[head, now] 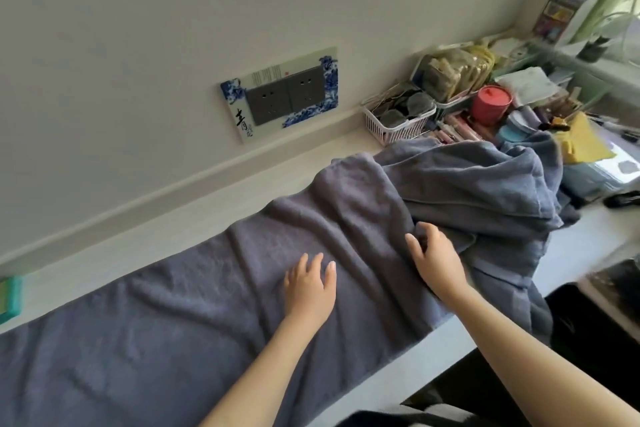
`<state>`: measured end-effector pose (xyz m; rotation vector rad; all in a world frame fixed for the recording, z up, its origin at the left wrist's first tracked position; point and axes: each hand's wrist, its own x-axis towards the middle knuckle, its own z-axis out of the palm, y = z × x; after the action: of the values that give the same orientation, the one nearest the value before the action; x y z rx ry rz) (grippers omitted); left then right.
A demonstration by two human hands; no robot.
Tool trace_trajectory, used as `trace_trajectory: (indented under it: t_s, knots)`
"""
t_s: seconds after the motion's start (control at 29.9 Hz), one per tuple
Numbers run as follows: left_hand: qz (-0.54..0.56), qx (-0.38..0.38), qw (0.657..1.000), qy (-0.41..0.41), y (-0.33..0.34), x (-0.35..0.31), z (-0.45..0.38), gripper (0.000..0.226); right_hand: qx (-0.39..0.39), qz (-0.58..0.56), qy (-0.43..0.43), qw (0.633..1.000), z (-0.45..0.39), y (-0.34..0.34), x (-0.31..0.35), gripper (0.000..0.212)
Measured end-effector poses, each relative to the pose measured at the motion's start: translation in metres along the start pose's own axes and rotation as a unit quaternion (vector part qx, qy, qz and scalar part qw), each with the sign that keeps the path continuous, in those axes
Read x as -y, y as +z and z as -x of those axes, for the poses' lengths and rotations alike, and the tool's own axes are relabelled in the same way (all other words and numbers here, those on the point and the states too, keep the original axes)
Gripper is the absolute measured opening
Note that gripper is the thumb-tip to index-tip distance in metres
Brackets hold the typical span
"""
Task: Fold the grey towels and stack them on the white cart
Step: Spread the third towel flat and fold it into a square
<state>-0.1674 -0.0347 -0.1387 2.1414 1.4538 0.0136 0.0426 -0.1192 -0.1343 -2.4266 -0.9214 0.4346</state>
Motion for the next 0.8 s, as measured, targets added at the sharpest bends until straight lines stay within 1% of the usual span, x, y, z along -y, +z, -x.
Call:
trace_trajectory:
  t_s: [0.07,0.1,0.13,0.2,0.23,0.3,0.37,0.4,0.43,0.5,0.53,0.57,0.6,0.63,0.7,0.73,0.8]
  knots:
    - [0.01,-0.001,1.0,-0.005,-0.002,-0.006,-0.007,0.049,0.047,0.004,0.014,0.999,-0.008,0.002,0.0,0.049]
    - [0.02,-0.006,1.0,-0.003,-0.004,-0.008,-0.01,0.049,0.05,0.01,0.01,0.999,-0.011,0.004,0.0,0.047]
    - [0.038,-0.013,0.999,0.002,-0.005,-0.009,-0.014,0.048,0.041,0.006,0.001,0.999,-0.015,0.005,0.002,0.044]
    - [0.087,-0.037,0.995,0.011,-0.009,-0.007,-0.019,0.047,-0.007,0.001,-0.036,0.999,-0.019,0.009,0.013,0.037]
    - [0.111,-0.054,0.992,0.011,-0.014,-0.005,-0.021,0.046,-0.039,0.006,-0.077,0.996,-0.02,0.012,0.021,0.033]
    - [0.163,-0.101,0.981,0.015,-0.024,0.0,-0.023,0.044,-0.087,0.015,-0.191,0.978,-0.016,0.02,0.04,0.028]
    - [0.212,-0.153,0.965,0.029,-0.035,0.001,-0.027,0.05,-0.089,0.015,-0.305,0.948,-0.004,0.03,0.059,0.028]
    - [0.224,-0.177,0.958,0.038,-0.04,0.0,-0.03,0.056,-0.071,0.019,-0.349,0.934,0.002,0.036,0.065,0.029]
    - [0.23,-0.203,0.951,0.041,-0.045,0.0,-0.033,0.061,-0.038,0.031,-0.387,0.921,0.009,0.043,0.07,0.028]
    - [0.235,-0.244,0.94,0.053,-0.052,0.001,-0.04,0.065,0.062,0.063,-0.451,0.888,0.022,0.057,0.073,0.026]
    - [0.233,-0.259,0.936,0.057,-0.054,0.003,-0.042,0.063,0.119,0.063,-0.469,0.873,0.029,0.064,0.072,0.025]
    - [0.229,-0.268,0.934,0.064,-0.055,0.003,-0.044,0.061,0.171,0.06,-0.473,0.862,0.036,0.066,0.07,0.026]
    - [0.224,-0.273,0.933,0.076,-0.054,0.005,-0.045,0.058,0.193,0.058,-0.472,0.858,0.042,0.067,0.068,0.027]
    - [0.211,-0.279,0.932,0.096,-0.051,0.007,-0.045,0.054,0.186,0.056,-0.47,0.861,0.046,0.067,0.064,0.028]
    - [0.163,-0.273,0.936,0.149,-0.043,0.01,-0.045,0.046,0.132,0.051,-0.446,0.884,0.047,0.065,0.053,0.025]
    - [0.139,-0.252,0.942,0.174,-0.037,0.011,-0.044,0.045,0.104,0.047,-0.418,0.901,0.047,0.064,0.046,0.023]
    - [0.105,-0.177,0.957,0.204,-0.024,0.012,-0.043,0.048,0.067,0.059,-0.339,0.936,0.044,0.057,0.033,0.023]
